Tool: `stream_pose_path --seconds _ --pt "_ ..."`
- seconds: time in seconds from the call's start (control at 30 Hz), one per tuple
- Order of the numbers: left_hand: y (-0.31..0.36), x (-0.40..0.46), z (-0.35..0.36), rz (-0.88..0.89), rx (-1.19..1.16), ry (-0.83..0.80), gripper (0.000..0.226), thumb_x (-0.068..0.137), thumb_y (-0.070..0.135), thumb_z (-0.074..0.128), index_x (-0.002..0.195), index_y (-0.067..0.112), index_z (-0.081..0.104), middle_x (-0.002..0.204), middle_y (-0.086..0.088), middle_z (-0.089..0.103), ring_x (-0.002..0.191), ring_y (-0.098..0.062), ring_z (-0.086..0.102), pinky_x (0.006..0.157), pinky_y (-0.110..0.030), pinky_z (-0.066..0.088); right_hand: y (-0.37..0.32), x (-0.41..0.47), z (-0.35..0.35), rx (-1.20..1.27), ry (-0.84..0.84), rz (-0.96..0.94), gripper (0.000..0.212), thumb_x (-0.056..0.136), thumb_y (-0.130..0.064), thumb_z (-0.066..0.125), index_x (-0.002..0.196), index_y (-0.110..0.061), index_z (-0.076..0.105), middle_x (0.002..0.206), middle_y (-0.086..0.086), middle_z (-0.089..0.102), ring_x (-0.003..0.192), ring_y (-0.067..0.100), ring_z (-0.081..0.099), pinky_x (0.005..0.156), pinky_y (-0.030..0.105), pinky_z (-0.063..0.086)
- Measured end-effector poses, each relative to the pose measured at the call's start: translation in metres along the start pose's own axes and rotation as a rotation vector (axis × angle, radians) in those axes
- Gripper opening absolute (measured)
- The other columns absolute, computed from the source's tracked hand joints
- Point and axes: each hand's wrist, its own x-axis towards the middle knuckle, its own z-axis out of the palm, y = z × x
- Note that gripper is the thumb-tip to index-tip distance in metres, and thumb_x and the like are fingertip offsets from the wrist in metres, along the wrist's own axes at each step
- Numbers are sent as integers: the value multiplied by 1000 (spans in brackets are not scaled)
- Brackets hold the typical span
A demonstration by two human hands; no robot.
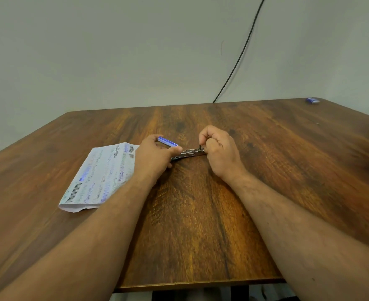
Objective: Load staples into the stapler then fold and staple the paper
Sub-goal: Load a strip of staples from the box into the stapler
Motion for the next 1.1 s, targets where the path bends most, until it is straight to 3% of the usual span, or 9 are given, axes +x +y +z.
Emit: stream_pose_path --seconds 0.17,0.4,0.53,0.7,0.8,0.87,0.97,1.1 --pt "2 5 4 -77 -20 6 65 76 26 87 130 20 53 89 -2 71 60 -11 64 63 -26 54 1 1 -2 -30 -25 3 27 85 -1 39 71 -13 57 69 -6 54 64 -3 46 57 10 37" --pt "2 9 8 -112 -62 -6 66 75 16 87 133 16 56 92 -3 71 63 -12 61 60 -27 52 -5 -1 -3 -55 -84 31 25 75 -15 35 65 -22 57 70 -5 57 68 3 50 58 11 36" --pt "0 9 9 -84 -25 8 63 84 22 77 141 13 53 87 -6 73 60 -15 62 66 -32 57 -4 -1 -3 -67 -103 33 27 79 -14 35 66 -22 58 70 -5 58 70 5 51 62 21 38" --pt "1 5 10 3 73 51 66 90 17 64 152 20 41 82 0 70 60 -16 65 63 -32 58 -2 0 -4 -47 -50 65 30 86 -1 42 72 -18 62 67 -8 56 67 4 49 56 11 36" --pt "-2 4 10 62 97 52 56 88 23 70 141 20 52 81 6 67 71 -16 67 81 -42 60 5 4 -2 54 -53 173 32 88 -3 41 76 -21 64 64 -12 52 62 6 45 57 24 35" --pt "-1 4 9 83 116 56 47 85 28 72 130 21 59 81 6 67 82 -20 69 84 -41 58 5 5 -1 127 -41 231 32 84 -9 39 74 -26 65 62 -14 50 59 6 43 57 24 31" --pt "5 -5 11 230 176 98 19 87 29 73 104 25 65 76 9 60 76 -6 60 63 -19 41 3 7 -4 282 -21 364 37 84 -1 35 81 -24 64 57 -5 44 45 8 37 47 23 26" --pt "13 -19 15 600 344 5 7 89 30 72 93 26 66 78 14 54 71 -2 53 64 -19 37 -2 11 -14 567 11 559 38 90 9 27 99 -11 59 59 0 42 42 10 35 39 22 24"
